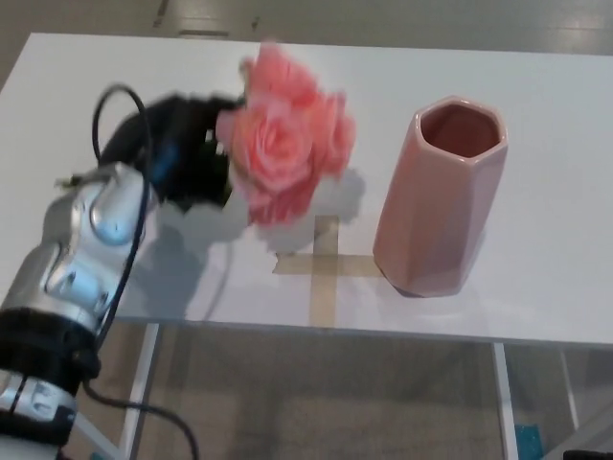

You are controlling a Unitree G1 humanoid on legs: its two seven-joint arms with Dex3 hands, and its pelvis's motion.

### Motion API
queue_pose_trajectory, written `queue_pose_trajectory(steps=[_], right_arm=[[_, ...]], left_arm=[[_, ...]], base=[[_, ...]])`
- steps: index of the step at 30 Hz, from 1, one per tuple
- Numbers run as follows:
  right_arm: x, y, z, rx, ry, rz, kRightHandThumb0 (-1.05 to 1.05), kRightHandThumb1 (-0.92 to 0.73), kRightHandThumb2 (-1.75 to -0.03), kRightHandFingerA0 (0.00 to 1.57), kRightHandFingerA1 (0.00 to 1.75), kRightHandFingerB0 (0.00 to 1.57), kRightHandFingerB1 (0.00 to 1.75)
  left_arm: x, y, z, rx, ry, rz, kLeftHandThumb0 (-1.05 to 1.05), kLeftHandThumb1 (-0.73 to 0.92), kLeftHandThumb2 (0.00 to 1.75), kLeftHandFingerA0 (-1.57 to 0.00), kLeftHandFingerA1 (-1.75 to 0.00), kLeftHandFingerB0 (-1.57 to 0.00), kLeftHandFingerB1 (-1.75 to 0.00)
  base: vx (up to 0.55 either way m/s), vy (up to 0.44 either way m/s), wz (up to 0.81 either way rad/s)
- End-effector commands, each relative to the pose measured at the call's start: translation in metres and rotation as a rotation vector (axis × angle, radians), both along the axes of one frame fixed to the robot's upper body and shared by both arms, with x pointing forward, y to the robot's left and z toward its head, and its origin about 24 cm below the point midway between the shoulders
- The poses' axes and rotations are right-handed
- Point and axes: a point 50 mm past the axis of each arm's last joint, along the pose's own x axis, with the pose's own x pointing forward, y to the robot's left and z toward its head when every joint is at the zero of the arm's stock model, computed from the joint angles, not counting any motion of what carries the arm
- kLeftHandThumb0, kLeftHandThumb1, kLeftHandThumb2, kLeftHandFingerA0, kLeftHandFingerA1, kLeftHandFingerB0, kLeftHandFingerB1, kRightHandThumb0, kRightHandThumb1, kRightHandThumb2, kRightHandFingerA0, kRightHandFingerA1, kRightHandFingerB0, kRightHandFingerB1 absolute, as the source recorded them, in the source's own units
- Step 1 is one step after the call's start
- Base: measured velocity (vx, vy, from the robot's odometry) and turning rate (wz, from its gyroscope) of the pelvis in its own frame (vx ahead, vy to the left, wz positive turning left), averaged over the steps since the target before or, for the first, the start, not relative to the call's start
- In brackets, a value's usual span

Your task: Use the left hand to pick up the rose and then lift and insert it into the pink vase.

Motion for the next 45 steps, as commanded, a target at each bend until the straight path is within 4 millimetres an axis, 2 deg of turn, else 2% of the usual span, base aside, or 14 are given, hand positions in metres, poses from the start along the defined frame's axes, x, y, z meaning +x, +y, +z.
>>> queue_pose_trajectory(steps=[1,3,6,8,14,18,24,34,37,45], right_arm=[[-0.004,-0.001,-0.002,0.007,0.008,-0.011,-0.26,-0.59,-0.57,0.70,0.44,0.58,0.41],[-0.004,-0.001,-0.002,0.007,0.007,-0.011,-0.26,-0.59,-0.57,0.70,0.44,0.58,0.41],[-0.004,-0.001,-0.002,0.009,0.005,-0.007,-0.26,-0.59,-0.57,0.70,0.44,0.58,0.41],[-0.004,-0.001,-0.002,0.005,0.006,-0.003,-0.26,-0.59,-0.57,0.70,0.44,0.58,0.41],[-0.004,-0.002,-0.001,-0.001,0.008,-0.003,-0.26,-0.59,-0.58,0.70,0.44,0.58,0.41],[-0.003,-0.002,-0.001,0.003,0.006,-0.001,-0.26,-0.59,-0.58,0.70,0.44,0.58,0.41],[-0.004,-0.002,-0.001,0.013,0.008,-0.008,-0.26,-0.59,-0.58,0.70,0.44,0.59,0.41],[-0.005,-0.001,-0.002,0.020,0.010,-0.014,-0.26,-0.60,-0.58,0.70,0.44,0.58,0.41],[-0.005,-0.001,-0.002,0.006,0.015,-0.001,-0.26,-0.60,-0.57,0.70,0.44,0.58,0.41],[-0.003,-0.001,-0.001,0.004,0.010,0.007,-0.26,-0.60,-0.58,0.69,0.44,0.58,0.41]], left_arm=[[0.000,-0.012,0.041,-0.178,-0.072,-0.076,-0.16,0.85,0.65,-0.77,-1.32,-0.79,-0.94],[-0.001,-0.016,0.052,-0.221,-0.083,-0.094,-0.17,0.84,0.66,-0.78,-1.33,-0.78,-0.95],[-0.005,-0.024,0.080,-0.332,-0.116,-0.163,-0.16,0.84,0.66,-0.92,-1.28,-0.79,-0.94],[-0.008,-0.031,0.101,-0.428,-0.116,-0.219,-0.16,0.85,0.66,-0.93,-1.26,-0.79,-0.93],[-0.008,-0.040,0.125,-0.605,-0.058,-0.300,-0.19,0.85,0.65,-0.97,-1.22,-0.82,-0.90],[-0.009,-0.049,0.140,-0.765,0.048,-0.361,-0.19,0.85,0.65,-0.99,-1.22,-0.86,-0.86],[-0.014,-0.059,0.150,-0.914,0.132,-0.414,-0.18,0.83,0.66,-0.98,-1.30,-0.90,-0.82],[-0.020,-0.076,0.166,-0.990,0.193,-0.473,-0.17,0.83,0.66,-0.97,-1.38,-0.90,-0.84],[-0.024,-0.086,0.175,-1.057,0.237,-0.506,-0.16,0.81,0.69,-0.98,-1.39,-0.89,-0.87],[-0.030,-0.100,0.184,-1.131,0.294,-0.571,-0.16,0.82,0.70,-1.00,-1.40,-0.91,-0.82]], base=[[0.00,0.000,0.00],[0.00,0.000,0.00],[0.00,0.000,0.00],[0.00,0.000,0.00],[0.00,0.000,0.00],[0.00,0.000,0.00],[0.00,0.000,0.00],[0.00,0.000,0.00],[0.00,0.000,0.00],[0.00,0.000,0.00]])
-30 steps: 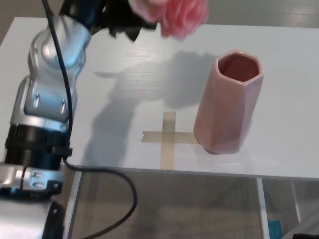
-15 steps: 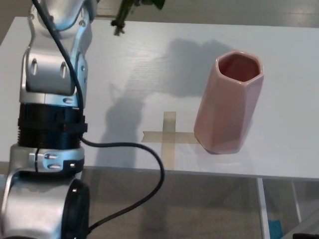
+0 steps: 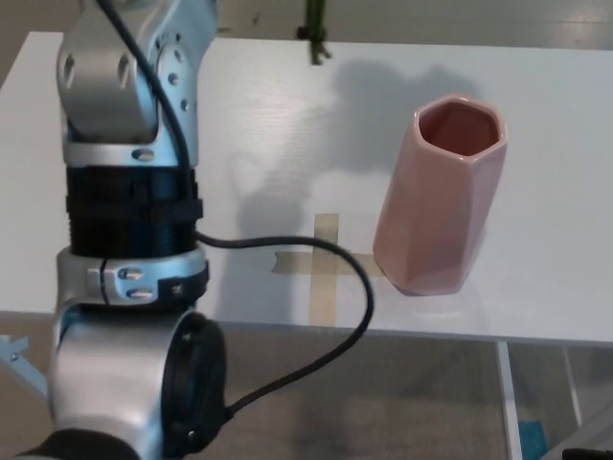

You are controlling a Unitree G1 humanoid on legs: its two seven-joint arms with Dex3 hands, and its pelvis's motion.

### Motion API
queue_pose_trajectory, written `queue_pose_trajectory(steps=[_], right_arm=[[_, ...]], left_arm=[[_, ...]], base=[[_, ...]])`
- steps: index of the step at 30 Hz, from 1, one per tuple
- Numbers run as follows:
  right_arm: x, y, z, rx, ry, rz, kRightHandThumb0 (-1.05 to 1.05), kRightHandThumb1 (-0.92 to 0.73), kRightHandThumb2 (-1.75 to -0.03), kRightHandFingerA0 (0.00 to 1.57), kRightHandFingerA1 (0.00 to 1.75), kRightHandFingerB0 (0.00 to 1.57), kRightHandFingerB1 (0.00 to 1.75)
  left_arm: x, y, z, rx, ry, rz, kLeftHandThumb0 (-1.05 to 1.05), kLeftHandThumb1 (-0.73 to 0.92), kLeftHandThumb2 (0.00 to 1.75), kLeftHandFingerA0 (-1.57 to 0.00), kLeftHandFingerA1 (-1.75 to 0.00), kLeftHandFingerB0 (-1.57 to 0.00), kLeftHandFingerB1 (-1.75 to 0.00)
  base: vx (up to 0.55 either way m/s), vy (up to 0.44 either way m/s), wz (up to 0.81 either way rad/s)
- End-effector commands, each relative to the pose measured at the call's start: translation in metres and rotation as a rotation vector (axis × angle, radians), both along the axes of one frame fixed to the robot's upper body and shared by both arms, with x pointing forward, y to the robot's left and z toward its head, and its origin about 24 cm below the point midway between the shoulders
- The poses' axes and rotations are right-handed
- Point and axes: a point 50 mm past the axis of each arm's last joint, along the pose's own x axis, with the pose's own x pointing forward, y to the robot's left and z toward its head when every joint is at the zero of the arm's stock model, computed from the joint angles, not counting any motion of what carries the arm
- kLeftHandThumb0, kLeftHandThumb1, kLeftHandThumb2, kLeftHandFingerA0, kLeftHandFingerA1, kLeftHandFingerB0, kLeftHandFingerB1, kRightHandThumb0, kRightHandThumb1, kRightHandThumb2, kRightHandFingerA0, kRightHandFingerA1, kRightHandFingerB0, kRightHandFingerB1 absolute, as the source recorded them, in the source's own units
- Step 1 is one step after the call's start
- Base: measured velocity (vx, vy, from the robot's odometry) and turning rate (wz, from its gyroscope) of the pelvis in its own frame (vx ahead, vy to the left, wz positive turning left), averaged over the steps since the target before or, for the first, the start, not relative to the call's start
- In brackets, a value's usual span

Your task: Use the left hand to pick up the rose and then lift and insert it into the pink vase.

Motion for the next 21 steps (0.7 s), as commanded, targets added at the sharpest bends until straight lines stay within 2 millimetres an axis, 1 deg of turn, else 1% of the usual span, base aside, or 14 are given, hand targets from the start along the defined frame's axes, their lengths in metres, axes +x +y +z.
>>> queue_pose_trajectory(steps=[1,6,8,9,13,14,17,21], right_arm=[[-0.004,-0.001,-0.002,0.007,0.011,0.000,-0.26,-0.61,-0.58,0.69,0.44,0.58,0.41],[-0.004,-0.002,-0.002,0.014,0.010,-0.011,-0.26,-0.60,-0.57,0.70,0.44,0.59,0.41],[-0.005,-0.002,-0.002,0.019,0.011,-0.015,-0.26,-0.60,-0.58,0.70,0.44,0.59,0.41],[-0.005,-0.002,-0.002,0.019,0.012,-0.018,-0.26,-0.60,-0.58,0.70,0.44,0.59,0.41],[-0.006,-0.001,-0.003,0.018,0.014,-0.013,-0.26,-0.60,-0.58,0.70,0.44,0.59,0.41],[-0.006,-0.001,-0.003,0.018,0.014,-0.013,-0.26,-0.60,-0.58,0.70,0.44,0.59,0.41],[-0.008,-0.002,-0.003,0.021,0.011,-0.017,-0.26,-0.60,-0.58,0.70,0.44,0.59,0.41],[-0.009,-0.002,-0.004,0.019,0.013,-0.024,-0.26,-0.60,-0.58,0.70,0.44,0.59,0.41]], left_arm=[[-0.013,-0.028,0.018,-0.119,0.142,-0.207,-0.15,0.82,0.71,-1.01,-1.41,-0.91,-0.82],[-0.017,-0.033,0.025,-0.126,0.151,-0.228,-0.14,0.83,0.70,-1.01,-1.41,-0.91,-0.81],[-0.018,-0.034,0.025,-0.125,0.157,-0.233,-0.14,0.83,0.69,-1.01,-1.41,-0.92,-0.79],[-0.019,-0.036,0.026,-0.120,0.155,-0.243,-0.14,0.83,0.69,-1.01,-1.41,-0.92,-0.76],[-0.020,-0.038,0.026,-0.115,0.161,-0.255,-0.14,0.84,0.68,-1.01,-1.40,-0.91,-0.75],[-0.020,-0.038,0.027,-0.108,0.158,-0.254,-0.14,0.84,0.68,-1.01,-1.41,-0.90,-0.80],[-0.022,-0.039,0.028,-0.096,0.147,-0.251,-0.14,0.84,0.68,-1.01,-1.42,-0.88,-0.85],[-0.024,-0.043,0.029,-0.082,0.138,-0.260,-0.15,0.84,0.69,-0.99,-1.44,-0.89,-0.86]], base=[[0.00,0.000,0.00],[0.00,0.000,0.00],[0.00,0.000,0.00],[0.00,0.000,0.00],[0.00,0.000,0.00],[0.00,0.000,0.00],[0.00,0.000,0.00],[0.00,0.000,0.00]])
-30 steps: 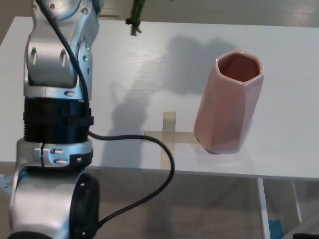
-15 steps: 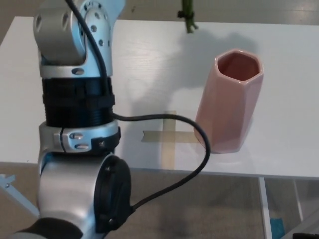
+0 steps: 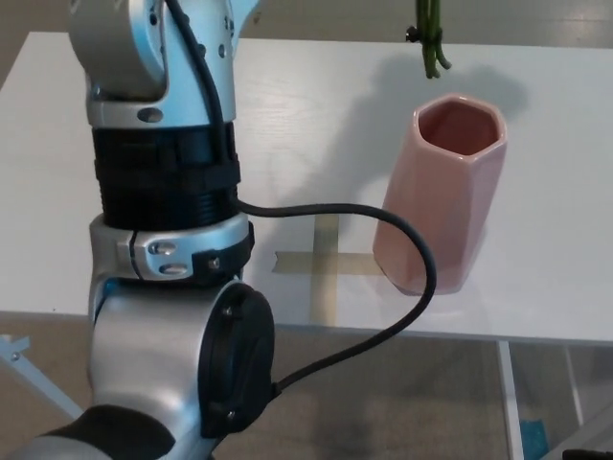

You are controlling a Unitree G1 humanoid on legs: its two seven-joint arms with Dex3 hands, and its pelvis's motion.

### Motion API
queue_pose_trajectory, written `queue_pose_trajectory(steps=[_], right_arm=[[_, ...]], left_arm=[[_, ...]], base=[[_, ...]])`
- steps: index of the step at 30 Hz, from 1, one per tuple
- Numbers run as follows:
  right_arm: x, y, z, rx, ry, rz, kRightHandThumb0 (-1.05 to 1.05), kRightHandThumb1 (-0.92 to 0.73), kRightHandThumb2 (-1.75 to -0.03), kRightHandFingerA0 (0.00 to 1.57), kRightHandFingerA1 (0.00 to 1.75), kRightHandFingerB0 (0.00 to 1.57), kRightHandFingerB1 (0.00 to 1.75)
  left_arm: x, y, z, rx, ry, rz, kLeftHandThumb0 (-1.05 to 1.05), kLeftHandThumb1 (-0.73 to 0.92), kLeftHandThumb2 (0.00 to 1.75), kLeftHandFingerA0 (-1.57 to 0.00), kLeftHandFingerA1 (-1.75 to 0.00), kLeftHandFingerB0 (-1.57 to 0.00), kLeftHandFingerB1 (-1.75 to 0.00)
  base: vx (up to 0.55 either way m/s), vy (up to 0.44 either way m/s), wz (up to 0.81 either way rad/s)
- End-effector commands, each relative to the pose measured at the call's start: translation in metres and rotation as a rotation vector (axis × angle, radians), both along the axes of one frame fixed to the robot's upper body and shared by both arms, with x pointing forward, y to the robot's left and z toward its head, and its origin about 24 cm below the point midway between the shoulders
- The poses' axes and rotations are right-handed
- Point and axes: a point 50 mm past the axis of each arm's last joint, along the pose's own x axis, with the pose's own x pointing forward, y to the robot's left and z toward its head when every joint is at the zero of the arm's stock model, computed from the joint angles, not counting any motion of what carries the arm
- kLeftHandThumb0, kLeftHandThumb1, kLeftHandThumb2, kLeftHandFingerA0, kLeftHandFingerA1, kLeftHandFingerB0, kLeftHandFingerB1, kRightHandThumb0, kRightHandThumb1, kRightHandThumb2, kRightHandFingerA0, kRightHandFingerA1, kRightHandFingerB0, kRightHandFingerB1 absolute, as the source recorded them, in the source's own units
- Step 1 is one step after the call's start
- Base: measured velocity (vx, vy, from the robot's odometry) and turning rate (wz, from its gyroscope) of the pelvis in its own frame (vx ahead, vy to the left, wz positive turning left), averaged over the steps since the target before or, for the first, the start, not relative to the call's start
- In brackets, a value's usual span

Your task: Use the left hand to pick up the rose and then lift and insert it into the pink vase.

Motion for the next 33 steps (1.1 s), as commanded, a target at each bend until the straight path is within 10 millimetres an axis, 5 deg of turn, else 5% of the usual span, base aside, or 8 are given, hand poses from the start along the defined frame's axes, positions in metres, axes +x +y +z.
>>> queue_pose_trajectory(steps=[1,33], right_arm=[[-0.008,-0.002,-0.004,0.011,0.013,-0.016,-0.26,-0.60,-0.58,0.70,0.44,0.59,0.41],[-0.013,-0.002,-0.006,0.012,0.026,-0.008,-0.25,-0.62,-0.59,0.69,0.44,0.57,0.41]], left_arm=[[-0.007,-0.006,0.008,0.009,-0.013,-0.036,-0.15,0.84,0.69,-0.99,-1.44,-0.89,-0.86],[-0.015,-0.021,-0.009,0.052,0.019,-0.078,-0.14,0.82,0.69,-0.96,-1.42,-0.89,-0.84]], base=[[0.00,0.000,0.00],[0.00,0.000,0.00]])
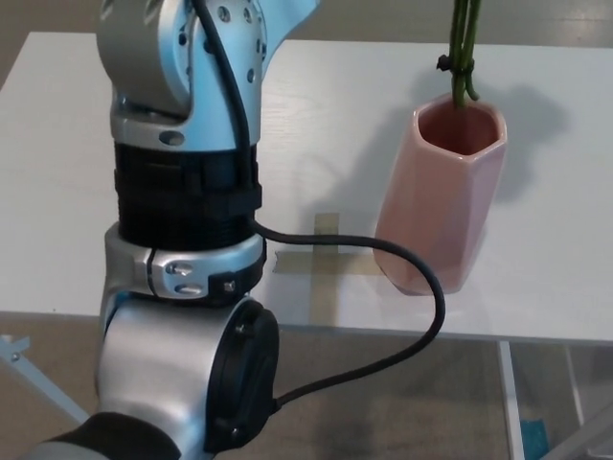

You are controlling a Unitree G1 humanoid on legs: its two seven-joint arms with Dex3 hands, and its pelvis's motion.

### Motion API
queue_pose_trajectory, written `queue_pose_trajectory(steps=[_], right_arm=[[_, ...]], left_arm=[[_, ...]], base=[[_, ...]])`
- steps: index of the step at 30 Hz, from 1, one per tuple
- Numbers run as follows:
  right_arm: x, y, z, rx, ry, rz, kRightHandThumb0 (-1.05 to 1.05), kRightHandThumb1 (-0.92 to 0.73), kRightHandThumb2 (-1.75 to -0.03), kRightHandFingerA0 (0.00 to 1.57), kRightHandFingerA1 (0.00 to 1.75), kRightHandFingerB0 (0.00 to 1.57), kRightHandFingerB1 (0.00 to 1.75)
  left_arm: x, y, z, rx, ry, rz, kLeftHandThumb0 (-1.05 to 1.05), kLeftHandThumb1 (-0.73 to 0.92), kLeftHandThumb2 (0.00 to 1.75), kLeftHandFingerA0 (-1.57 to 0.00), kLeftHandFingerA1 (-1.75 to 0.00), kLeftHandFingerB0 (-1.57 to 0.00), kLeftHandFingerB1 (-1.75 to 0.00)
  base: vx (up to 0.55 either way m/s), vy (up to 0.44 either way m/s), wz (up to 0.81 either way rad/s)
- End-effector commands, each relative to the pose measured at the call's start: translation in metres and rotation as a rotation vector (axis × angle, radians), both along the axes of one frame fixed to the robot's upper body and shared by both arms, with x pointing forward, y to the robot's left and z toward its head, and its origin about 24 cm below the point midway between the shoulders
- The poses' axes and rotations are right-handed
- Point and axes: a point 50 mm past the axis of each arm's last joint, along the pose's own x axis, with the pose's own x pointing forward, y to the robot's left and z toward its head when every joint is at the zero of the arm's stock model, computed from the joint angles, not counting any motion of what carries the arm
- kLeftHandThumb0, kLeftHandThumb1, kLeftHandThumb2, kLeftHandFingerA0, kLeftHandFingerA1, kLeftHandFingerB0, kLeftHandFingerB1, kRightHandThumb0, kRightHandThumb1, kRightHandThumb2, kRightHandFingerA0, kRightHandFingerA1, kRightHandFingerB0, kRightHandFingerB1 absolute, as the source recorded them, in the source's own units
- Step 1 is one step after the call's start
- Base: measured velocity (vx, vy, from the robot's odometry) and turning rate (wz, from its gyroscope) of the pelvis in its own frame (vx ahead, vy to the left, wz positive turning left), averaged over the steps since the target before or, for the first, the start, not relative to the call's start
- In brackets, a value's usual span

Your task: Use the left hand to pick up the rose and then lift and insert it into the pink vase.

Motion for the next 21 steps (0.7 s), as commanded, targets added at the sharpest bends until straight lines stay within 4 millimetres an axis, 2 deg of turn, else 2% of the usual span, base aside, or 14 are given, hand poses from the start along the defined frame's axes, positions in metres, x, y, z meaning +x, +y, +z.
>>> queue_pose_trajectory(steps=[1,7,12,21], right_arm=[[-0.005,-0.001,-0.002,0.009,0.010,-0.008,-0.25,-0.62,-0.59,0.69,0.44,0.57,0.41],[-0.003,-0.001,-0.001,0.003,0.008,0.001,-0.25,-0.62,-0.58,0.70,0.44,0.58,0.41],[-0.001,-0.001,0.000,0.001,0.004,0.005,-0.26,-0.62,-0.58,0.69,0.44,0.58,0.41],[0.001,-0.001,0.001,0.013,-0.010,-0.002,-0.25,-0.62,-0.58,0.69,0.44,0.58,0.41]], left_arm=[[-0.002,-0.001,-0.004,0.004,0.012,-0.020,-0.14,0.82,0.69,-0.96,-1.42,-0.89,-0.84],[-0.003,-0.004,-0.007,0.011,0.011,-0.018,-0.14,0.82,0.69,-0.96,-1.42,-0.89,-0.84],[-0.002,-0.009,-0.020,0.022,0.042,-0.014,-0.15,0.83,0.67,-0.95,-1.41,-0.89,-0.84],[-0.001,-0.011,-0.029,0.052,0.053,-0.017,-0.15,0.83,0.67,-0.96,-1.41,-0.88,-0.88]], base=[[0.00,0.000,0.00],[0.00,0.000,0.00],[0.00,0.000,0.00],[0.00,0.000,0.00]])
